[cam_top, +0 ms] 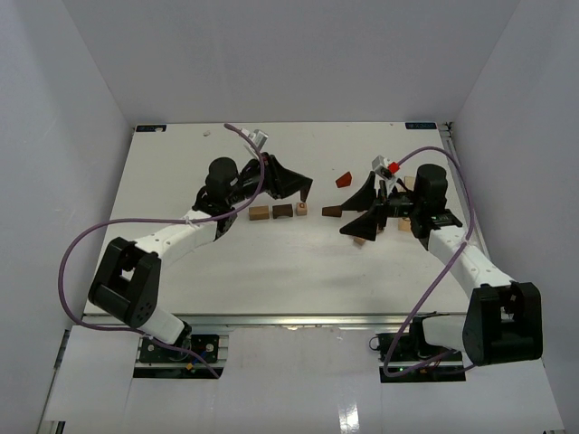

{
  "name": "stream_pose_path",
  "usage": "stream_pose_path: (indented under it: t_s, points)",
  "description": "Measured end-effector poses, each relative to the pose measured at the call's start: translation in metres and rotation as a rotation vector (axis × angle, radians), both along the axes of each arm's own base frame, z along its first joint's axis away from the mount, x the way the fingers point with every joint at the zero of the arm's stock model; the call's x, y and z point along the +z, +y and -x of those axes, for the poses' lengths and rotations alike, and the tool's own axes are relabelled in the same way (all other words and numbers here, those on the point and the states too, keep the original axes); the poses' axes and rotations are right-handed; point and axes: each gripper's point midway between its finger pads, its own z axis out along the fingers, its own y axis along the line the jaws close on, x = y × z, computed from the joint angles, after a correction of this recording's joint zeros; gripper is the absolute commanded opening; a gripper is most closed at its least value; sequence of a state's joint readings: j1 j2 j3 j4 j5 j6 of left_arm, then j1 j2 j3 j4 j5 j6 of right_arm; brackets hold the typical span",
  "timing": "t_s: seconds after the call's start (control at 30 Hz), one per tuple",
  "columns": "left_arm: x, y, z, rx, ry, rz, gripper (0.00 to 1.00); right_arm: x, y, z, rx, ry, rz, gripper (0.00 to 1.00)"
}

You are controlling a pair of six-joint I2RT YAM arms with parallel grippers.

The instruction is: Build the wood block tower

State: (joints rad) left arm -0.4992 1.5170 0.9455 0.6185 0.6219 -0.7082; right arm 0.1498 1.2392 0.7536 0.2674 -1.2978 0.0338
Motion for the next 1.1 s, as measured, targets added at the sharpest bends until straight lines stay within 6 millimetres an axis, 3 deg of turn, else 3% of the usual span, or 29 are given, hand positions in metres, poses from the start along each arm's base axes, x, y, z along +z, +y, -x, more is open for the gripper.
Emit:
stream_pose_path:
  t_s: [0.17,0.6,0.97,1.1]
  points:
    - [-0.004,-0.008,0.024,-0.082,0.004,0.052,0.02,0.005,0.017,0.012,0.047,0.035,-0.007,0.94]
    - [0.015,-0.016,0.05,-0.179,-0.063,0.122,0.03,0.005,0.039,-0.002,0.01,0.188,-0.023,0.98]
    - [0.013,-0.019,0.064,-0.253,-0.075,0.113,0.01,0.024,0.045,-0.003,0.047,0.113,-0.054,0.88]
    - [-0.002,-0.019,0.071,-0.292,-0.088,0.045,0.01,0.021,0.043,-0.003,0.077,0.015,-0.015,0.89]
